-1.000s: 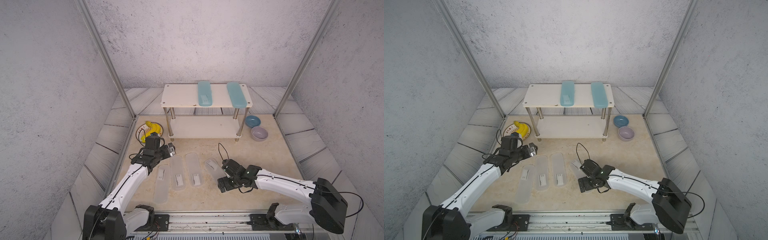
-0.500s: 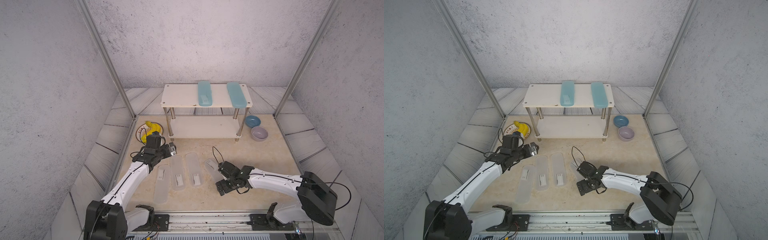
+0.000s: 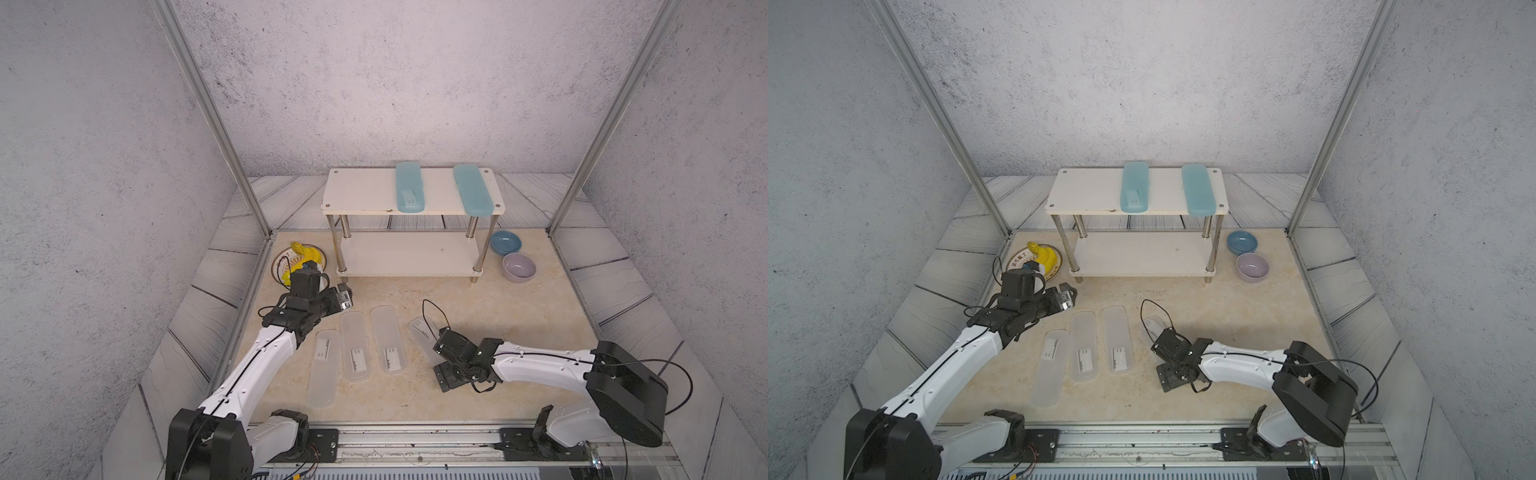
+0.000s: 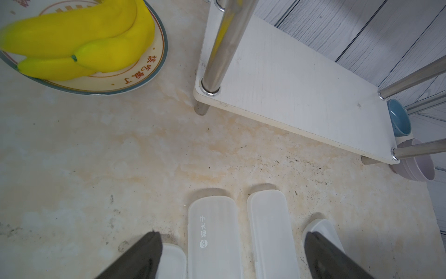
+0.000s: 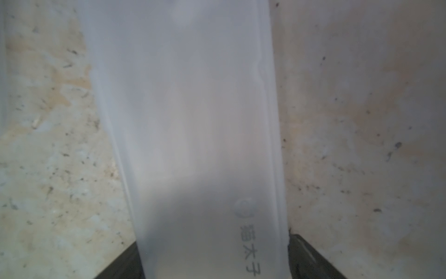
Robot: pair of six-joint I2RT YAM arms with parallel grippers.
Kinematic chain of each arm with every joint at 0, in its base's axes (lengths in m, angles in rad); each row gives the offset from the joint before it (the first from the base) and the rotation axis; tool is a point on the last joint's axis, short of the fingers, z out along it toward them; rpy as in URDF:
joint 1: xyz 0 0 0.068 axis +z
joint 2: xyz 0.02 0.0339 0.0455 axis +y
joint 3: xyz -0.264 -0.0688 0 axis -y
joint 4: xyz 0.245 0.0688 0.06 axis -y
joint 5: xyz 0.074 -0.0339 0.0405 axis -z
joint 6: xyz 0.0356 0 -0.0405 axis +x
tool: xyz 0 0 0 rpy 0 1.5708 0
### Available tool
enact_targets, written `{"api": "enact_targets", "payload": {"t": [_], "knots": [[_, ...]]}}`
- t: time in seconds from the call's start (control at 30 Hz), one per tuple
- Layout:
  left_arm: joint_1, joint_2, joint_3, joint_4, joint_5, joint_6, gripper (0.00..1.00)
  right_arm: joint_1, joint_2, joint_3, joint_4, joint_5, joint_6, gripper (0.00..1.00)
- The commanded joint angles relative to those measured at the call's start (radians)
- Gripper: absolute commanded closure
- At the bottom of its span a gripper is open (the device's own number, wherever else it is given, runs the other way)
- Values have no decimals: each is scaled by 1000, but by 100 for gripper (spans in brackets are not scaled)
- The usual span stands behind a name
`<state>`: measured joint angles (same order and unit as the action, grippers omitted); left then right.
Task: Place the pencil cases on the shelf according to color
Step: Pick up the pencil case from the center of the board.
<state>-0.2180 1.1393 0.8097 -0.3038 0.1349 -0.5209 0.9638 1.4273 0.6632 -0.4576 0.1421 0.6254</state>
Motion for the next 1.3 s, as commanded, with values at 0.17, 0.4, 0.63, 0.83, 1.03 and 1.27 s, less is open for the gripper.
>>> {"api": "enact_targets", "payload": {"t": [0.17, 0.4, 0.63, 0.83, 1.03, 1.27], "knots": [[6, -36, 11, -10, -15, 19, 1, 6, -34, -50, -44, 17, 43, 25], [6, -52, 8, -14, -26, 22, 1, 26, -87, -48, -63, 65, 54, 42], [6, -56, 10, -11, -26, 22, 1, 24, -250, -29, -119, 175, 117, 42], [6, -46, 20, 6, -9, 20, 1, -79, -256, 80, -124, 226, 49, 41], [6, -42, 34, 9, 3, 17, 1, -281, -137, 185, 20, 113, -17, 42], [6, -58, 29, 9, -4, 11, 1, -362, 131, 431, 48, 91, -83, 43]]}}
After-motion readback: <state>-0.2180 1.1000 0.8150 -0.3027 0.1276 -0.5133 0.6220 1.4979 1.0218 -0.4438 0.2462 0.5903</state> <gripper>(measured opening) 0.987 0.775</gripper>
